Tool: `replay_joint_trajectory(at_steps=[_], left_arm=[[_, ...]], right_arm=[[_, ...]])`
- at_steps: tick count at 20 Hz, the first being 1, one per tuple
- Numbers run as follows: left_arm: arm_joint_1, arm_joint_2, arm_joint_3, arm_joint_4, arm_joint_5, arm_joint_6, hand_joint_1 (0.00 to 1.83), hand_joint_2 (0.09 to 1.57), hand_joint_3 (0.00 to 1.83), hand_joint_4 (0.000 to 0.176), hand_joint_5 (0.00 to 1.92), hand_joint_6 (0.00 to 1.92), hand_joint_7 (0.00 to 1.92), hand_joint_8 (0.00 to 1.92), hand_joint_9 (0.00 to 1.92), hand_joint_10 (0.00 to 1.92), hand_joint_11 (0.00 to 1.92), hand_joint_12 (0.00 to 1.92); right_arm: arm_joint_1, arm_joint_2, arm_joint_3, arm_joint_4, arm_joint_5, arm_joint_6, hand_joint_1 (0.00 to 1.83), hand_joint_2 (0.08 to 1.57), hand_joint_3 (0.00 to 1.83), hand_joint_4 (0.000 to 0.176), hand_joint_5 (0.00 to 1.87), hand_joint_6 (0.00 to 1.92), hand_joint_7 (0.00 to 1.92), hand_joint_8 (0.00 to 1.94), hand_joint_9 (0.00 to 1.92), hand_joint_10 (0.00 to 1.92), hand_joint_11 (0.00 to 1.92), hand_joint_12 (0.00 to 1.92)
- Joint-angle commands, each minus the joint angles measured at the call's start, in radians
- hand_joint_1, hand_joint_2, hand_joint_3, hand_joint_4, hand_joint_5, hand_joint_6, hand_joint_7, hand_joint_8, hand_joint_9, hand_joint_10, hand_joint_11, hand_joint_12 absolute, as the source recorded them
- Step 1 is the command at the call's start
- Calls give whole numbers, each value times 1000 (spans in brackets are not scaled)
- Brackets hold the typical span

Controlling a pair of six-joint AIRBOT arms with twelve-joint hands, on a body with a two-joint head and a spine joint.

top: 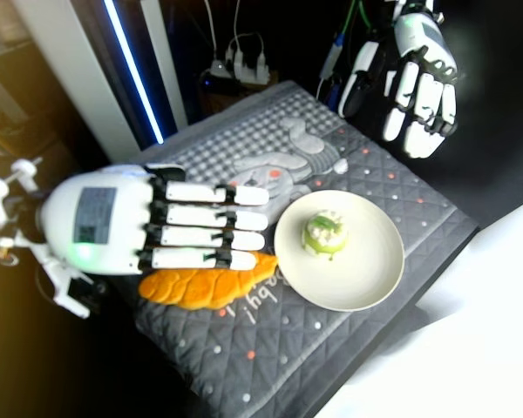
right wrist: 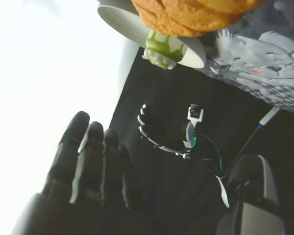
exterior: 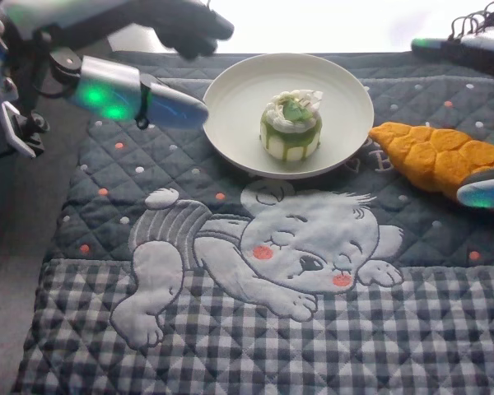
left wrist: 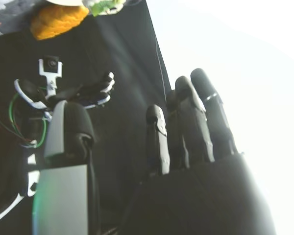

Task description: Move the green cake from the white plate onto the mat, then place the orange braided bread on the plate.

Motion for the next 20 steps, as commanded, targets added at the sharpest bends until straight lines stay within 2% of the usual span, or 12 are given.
replay_joint_trajectory(at_steps=[1,5,6,7,8,9,11,13,14,17,19,20], left_arm=[[-22,3,0,-43,-87,-6,589,970,2,0,577,6,743,45,714,301,360,1150],[-67,-16,9,25,-2,-11,633,901,0,0,553,0,734,2,647,265,31,1443],[-77,-29,22,51,20,-29,654,902,0,3,540,1,715,3,639,250,92,1381],[-83,-46,43,79,34,-66,683,894,0,0,506,12,686,13,652,207,196,1148],[-87,-62,64,100,42,-100,683,894,0,0,506,12,686,13,652,207,196,1148],[-91,-89,99,133,51,-152,651,873,0,0,431,3,576,4,626,61,305,826],[-107,-129,140,189,86,-203,698,837,1,0,432,0,570,1,629,6,384,655],[-130,-148,146,239,132,-203,706,821,0,13,430,0,552,0,601,0,363,624],[-140,-161,153,262,154,-203,643,776,0,45,416,3,485,0,493,0,288,504],[-160,-213,189,321,212,-204,603,755,1,64,380,1,401,0,390,1,142,658],[-177,-252,220,427,244,-277,685,668,0,116,341,0,393,2,412,5,140,695],[-182,-271,240,479,248,-325,697,641,0,137,322,0,377,0,387,0,107,687]], right_arm=[[8,10,4,42,117,3,597,771,60,27,192,8,280,4,281,54,0,936],[8,2,4,42,117,3,578,768,8,18,131,1,218,2,199,7,0,570],[8,1,4,42,117,3,572,767,5,10,122,0,203,1,190,4,0,573],[8,0,4,42,117,3,586,758,0,24,111,0,183,2,170,3,0,508],[8,-1,4,42,117,3,586,758,0,24,111,0,183,2,170,3,0,508],[8,-2,4,42,118,3,541,770,4,45,51,0,128,2,119,3,0,362],[8,-4,4,42,122,3,551,771,2,94,17,1,86,4,66,4,0,242],[8,-5,4,43,133,3,553,778,5,97,4,0,64,0,45,0,0,221],[8,-6,4,44,141,3,662,777,1,87,23,2,49,1,1,0,0,58],[8,-14,4,44,158,3,706,763,0,85,15,0,40,0,0,0,0,11],[8,-19,3,44,169,3,616,742,0,128,0,0,34,2,6,2,24,13],[8,-20,2,44,175,3,592,723,0,131,0,0,31,1,9,3,29,16]])
